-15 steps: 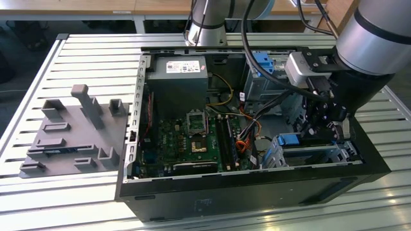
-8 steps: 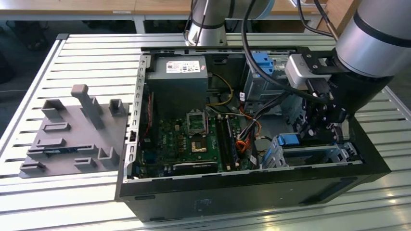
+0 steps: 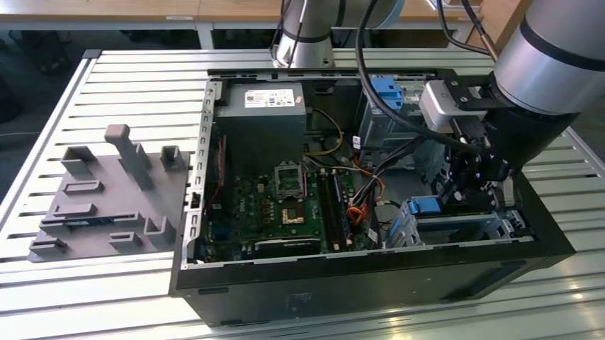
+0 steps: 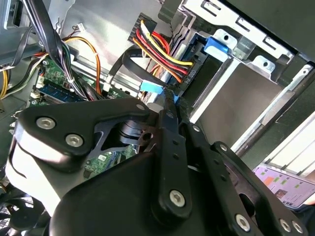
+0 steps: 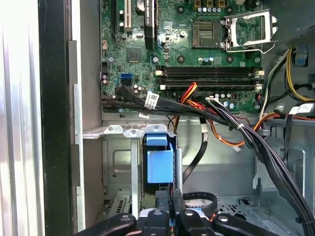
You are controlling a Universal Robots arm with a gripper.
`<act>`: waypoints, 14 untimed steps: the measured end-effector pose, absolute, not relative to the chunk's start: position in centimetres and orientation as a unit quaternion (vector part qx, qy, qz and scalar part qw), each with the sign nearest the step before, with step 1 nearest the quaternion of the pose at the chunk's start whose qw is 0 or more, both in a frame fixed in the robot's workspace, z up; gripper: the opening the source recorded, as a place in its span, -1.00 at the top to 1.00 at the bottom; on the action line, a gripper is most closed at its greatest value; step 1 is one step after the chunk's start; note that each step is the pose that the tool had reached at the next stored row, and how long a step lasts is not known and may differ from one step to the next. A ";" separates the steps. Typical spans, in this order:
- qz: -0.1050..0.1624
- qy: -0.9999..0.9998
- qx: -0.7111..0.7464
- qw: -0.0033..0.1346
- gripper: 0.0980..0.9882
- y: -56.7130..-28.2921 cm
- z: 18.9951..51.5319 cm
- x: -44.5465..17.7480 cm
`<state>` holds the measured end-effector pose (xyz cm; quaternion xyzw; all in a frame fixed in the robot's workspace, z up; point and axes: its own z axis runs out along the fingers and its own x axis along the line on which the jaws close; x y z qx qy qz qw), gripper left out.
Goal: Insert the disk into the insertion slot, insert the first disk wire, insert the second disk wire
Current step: 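Insert the second disk wire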
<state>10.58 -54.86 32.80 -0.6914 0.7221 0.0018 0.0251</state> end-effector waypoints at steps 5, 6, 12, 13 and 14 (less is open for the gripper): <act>0.002 0.722 -0.691 0.025 0.72 -54.9 32.9 10.6; 0.002 0.722 -0.691 0.025 0.72 -54.9 33.0 10.6; 0.002 0.722 -0.691 0.025 0.72 -54.9 33.5 10.6; 0.002 0.722 -0.691 0.025 0.72 -54.9 33.7 10.6; 0.002 0.722 -0.691 0.025 0.72 -54.9 33.8 10.6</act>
